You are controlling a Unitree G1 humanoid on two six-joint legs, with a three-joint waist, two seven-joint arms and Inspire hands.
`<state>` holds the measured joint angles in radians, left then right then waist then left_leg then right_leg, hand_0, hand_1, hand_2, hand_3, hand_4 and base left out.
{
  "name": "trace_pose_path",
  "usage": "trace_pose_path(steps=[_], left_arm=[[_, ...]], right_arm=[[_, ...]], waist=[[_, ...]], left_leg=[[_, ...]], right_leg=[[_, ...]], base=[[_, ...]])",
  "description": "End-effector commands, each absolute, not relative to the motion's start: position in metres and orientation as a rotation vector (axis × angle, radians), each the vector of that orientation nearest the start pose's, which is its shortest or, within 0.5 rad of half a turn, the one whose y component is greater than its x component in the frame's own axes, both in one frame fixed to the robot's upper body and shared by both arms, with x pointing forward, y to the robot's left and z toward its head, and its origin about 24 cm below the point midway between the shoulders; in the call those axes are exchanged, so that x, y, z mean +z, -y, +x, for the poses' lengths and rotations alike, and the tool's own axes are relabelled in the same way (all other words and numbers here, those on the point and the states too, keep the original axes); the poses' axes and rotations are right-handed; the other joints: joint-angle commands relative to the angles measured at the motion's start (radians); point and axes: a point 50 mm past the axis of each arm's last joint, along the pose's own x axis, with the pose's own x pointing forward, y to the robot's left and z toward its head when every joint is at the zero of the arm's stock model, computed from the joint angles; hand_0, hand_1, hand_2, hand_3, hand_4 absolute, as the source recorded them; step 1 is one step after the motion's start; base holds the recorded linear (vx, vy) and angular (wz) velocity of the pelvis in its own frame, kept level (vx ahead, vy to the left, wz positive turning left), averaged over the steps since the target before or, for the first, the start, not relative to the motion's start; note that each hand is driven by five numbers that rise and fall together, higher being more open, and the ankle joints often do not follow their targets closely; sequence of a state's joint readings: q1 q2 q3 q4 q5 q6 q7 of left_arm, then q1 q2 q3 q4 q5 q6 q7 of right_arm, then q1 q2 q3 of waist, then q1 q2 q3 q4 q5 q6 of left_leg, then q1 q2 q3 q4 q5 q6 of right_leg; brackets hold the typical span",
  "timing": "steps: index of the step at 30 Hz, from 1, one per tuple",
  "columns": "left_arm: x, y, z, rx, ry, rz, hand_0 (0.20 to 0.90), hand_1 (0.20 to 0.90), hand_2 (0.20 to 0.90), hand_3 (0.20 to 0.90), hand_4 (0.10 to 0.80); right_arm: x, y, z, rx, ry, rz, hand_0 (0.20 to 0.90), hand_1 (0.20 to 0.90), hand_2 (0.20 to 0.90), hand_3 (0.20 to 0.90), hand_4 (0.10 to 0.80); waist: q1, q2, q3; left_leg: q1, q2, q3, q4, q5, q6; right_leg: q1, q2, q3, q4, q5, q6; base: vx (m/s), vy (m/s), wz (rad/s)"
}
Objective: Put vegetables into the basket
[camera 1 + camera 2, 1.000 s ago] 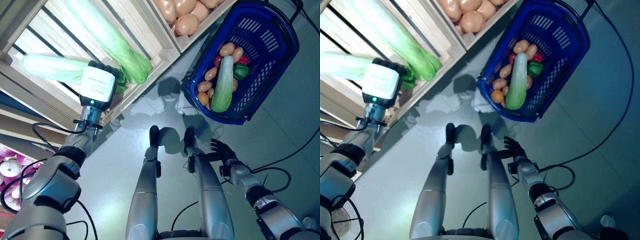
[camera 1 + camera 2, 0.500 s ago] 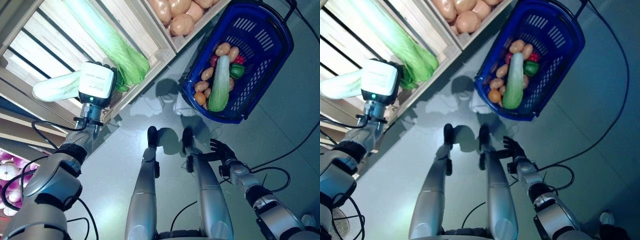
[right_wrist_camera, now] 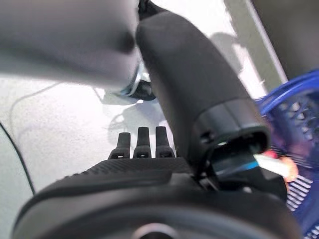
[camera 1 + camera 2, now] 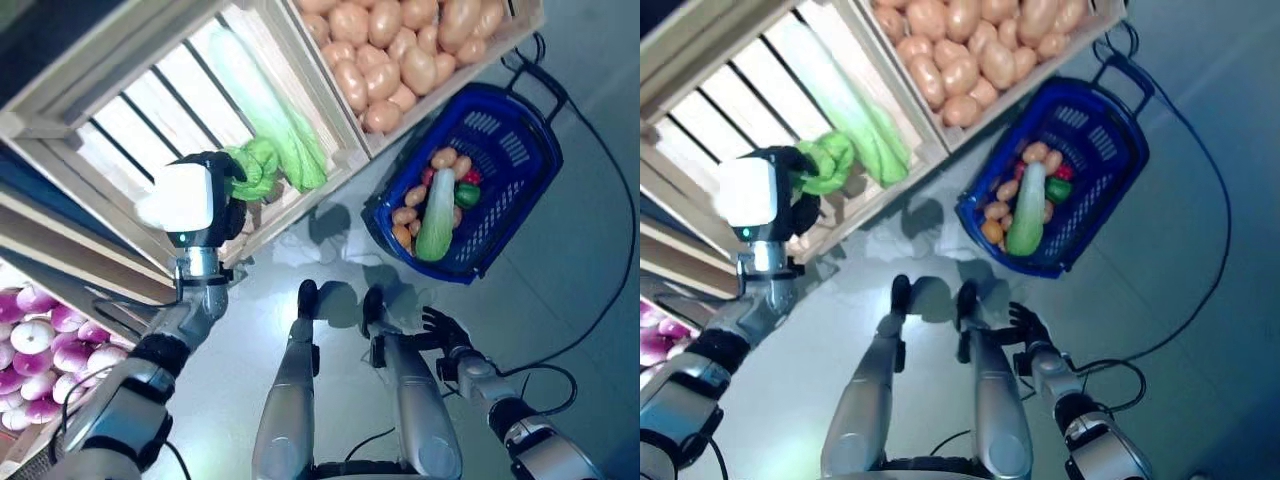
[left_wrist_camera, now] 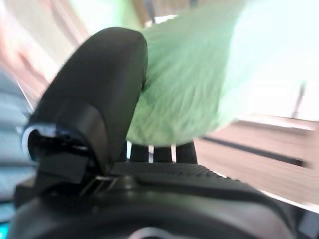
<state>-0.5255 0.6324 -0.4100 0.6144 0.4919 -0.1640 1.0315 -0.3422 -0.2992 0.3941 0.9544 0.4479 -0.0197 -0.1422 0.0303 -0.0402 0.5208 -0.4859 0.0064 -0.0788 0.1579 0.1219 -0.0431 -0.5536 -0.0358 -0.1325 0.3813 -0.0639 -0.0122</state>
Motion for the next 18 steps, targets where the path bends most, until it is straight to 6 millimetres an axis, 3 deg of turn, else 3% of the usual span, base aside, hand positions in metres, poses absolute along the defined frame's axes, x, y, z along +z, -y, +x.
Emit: trace_pose_path(steps=[1, 3, 10, 14, 16, 18], left_arm=[[0.14, -0.244, 0.314, 0.714, 0.727, 0.872, 0.3, 0.3, 0.3, 0.3, 0.4], [0.137, -0.236, 0.3, 0.635, 0.728, 0.723, 0.3, 0.3, 0.3, 0.3, 0.4], [0.128, -0.237, 0.266, 0.484, 0.69, 0.352, 0.3, 0.3, 0.3, 0.3, 0.4], [0.124, -0.24, 0.256, 0.428, 0.644, 0.185, 0.3, 0.3, 0.3, 0.3, 0.4], [0.119, -0.241, 0.249, 0.333, 0.601, -0.046, 0.3, 0.3, 0.3, 0.3, 0.4], [0.115, -0.237, 0.246, 0.282, 0.583, -0.15, 0.3, 0.3, 0.3, 0.3, 0.4]], right_arm=[[-0.077, 0.219, 0.244, -0.187, -0.598, -0.103, 0.9, 0.9, 0.9, 0.9, 0.8], [-0.08, 0.221, 0.233, -0.204, -0.596, -0.089, 0.9, 0.9, 0.9, 0.9, 0.8], [-0.09, 0.228, 0.201, -0.235, -0.607, -0.083, 0.9, 0.9, 0.9, 0.9, 0.8], [-0.094, 0.228, 0.185, -0.235, -0.618, -0.099, 0.9, 0.9, 0.9, 0.9, 0.8], [-0.09, 0.228, 0.179, -0.244, -0.588, -0.11, 0.9, 0.9, 0.9, 0.9, 0.8], [-0.086, 0.228, 0.177, -0.25, -0.571, -0.101, 0.9, 0.9, 0.9, 0.9, 0.8]], waist=[[0.029, 0.032, -0.016], [0.043, 0.039, -0.043], [0.055, 0.039, -0.154], [0.057, 0.031, -0.215], [0.057, 0.025, -0.252], [0.055, 0.02, -0.27]], left_leg=[[-0.005, -0.056, -0.012, 0.026, -0.025, 0.029], [0.053, -0.059, -0.027, -0.008, -0.031, 0.03], [0.206, -0.05, -0.067, -0.131, -0.013, 0.026], [0.276, -0.043, -0.073, -0.173, -0.008, 0.021], [0.316, -0.041, -0.075, -0.184, -0.016, 0.022], [0.333, -0.04, -0.076, -0.184, -0.022, 0.024]], right_leg=[[0.125, -0.02, -0.016, -0.143, 0.066, 0.019], [0.182, -0.025, -0.024, -0.168, 0.06, 0.023], [0.346, -0.034, -0.051, -0.287, 0.087, 0.042], [0.423, -0.035, -0.06, -0.342, 0.097, 0.047], [0.465, -0.037, -0.065, -0.37, 0.103, 0.05], [0.483, -0.039, -0.067, -0.379, 0.106, 0.05]], base=[[0.115, -0.031, 0.17], [0.138, -0.02, 0.18], [0.119, -0.025, 0.18], [0.164, -0.012, 0.11], [0.145, -0.005, 0.07], [0.129, -0.006, 0.03]])
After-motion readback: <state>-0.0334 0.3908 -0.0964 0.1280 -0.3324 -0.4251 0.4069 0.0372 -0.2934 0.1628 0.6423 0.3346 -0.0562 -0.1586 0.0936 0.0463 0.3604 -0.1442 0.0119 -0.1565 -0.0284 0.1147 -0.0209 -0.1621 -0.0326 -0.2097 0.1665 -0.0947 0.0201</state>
